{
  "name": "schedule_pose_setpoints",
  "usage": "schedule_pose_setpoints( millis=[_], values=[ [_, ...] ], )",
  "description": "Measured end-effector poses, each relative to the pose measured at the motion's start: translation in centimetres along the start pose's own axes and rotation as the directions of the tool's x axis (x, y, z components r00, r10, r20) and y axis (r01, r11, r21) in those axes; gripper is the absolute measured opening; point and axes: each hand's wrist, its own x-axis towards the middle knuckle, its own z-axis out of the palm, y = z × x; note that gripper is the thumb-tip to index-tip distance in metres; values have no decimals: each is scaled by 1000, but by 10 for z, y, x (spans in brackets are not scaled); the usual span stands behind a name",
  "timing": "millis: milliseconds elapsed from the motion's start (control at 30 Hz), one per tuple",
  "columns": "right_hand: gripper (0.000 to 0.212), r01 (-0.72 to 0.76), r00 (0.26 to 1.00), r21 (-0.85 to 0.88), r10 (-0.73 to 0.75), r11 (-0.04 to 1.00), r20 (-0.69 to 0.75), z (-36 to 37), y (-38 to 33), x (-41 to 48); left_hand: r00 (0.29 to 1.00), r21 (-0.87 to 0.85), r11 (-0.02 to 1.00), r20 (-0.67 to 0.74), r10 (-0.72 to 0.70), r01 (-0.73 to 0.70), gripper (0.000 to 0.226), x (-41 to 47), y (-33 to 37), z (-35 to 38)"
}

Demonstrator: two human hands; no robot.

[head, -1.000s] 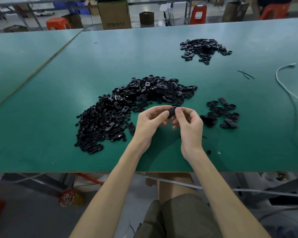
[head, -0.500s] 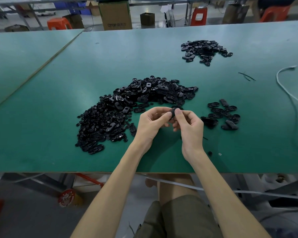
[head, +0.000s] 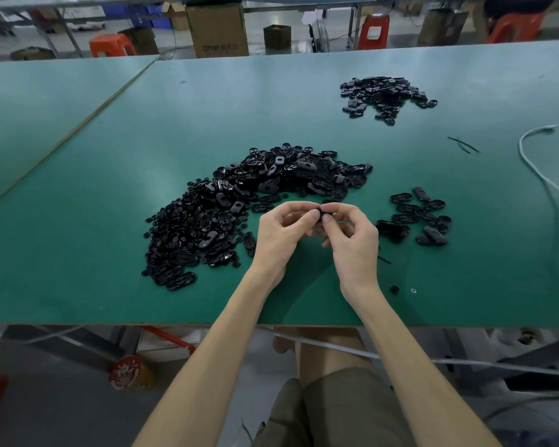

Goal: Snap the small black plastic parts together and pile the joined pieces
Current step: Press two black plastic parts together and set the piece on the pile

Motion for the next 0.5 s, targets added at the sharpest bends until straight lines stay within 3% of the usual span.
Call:
schedule_pose_setpoints(
  millis=[267,500],
  values=[
    [19,18,1000,-29,-18,999,-20,1,1,1,999,16,1000,-22,24,-24,15,0,0,0],
    [9,-15,999,-34,14,999,-44,0,2,2,999,-4,999,4,38,-38,14,0,1,2]
  ],
)
